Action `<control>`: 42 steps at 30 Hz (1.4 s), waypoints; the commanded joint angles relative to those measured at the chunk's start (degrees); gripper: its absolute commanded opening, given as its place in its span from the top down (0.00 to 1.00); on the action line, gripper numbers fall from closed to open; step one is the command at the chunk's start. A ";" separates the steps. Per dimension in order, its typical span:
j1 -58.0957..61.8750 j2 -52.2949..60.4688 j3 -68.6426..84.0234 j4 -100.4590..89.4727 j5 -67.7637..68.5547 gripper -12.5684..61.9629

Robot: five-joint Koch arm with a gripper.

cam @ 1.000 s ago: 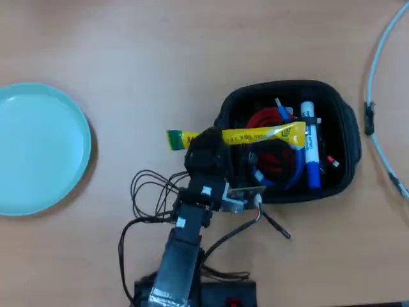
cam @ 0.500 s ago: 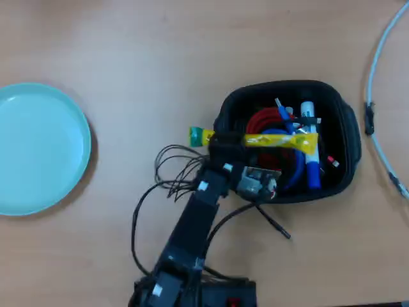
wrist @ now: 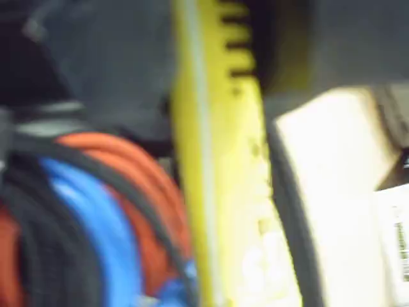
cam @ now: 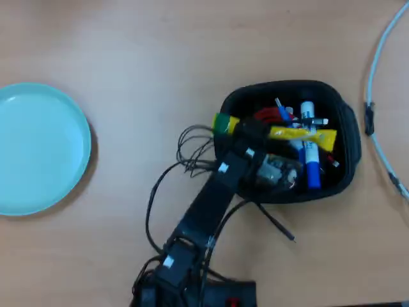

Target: Pick up the yellow instant coffee stick, then put it in the black bowl

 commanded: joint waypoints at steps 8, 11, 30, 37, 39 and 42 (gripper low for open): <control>1.76 -0.35 -9.84 -0.97 0.18 0.92; 1.85 -2.99 -8.44 -1.32 -0.18 0.92; 4.39 -10.81 -7.82 -1.67 -0.97 0.92; 4.48 -10.72 -5.19 -2.90 -1.14 0.71; 4.48 -10.63 -3.96 -4.31 -1.14 0.58; 4.48 -10.63 -2.55 -5.98 -1.14 0.40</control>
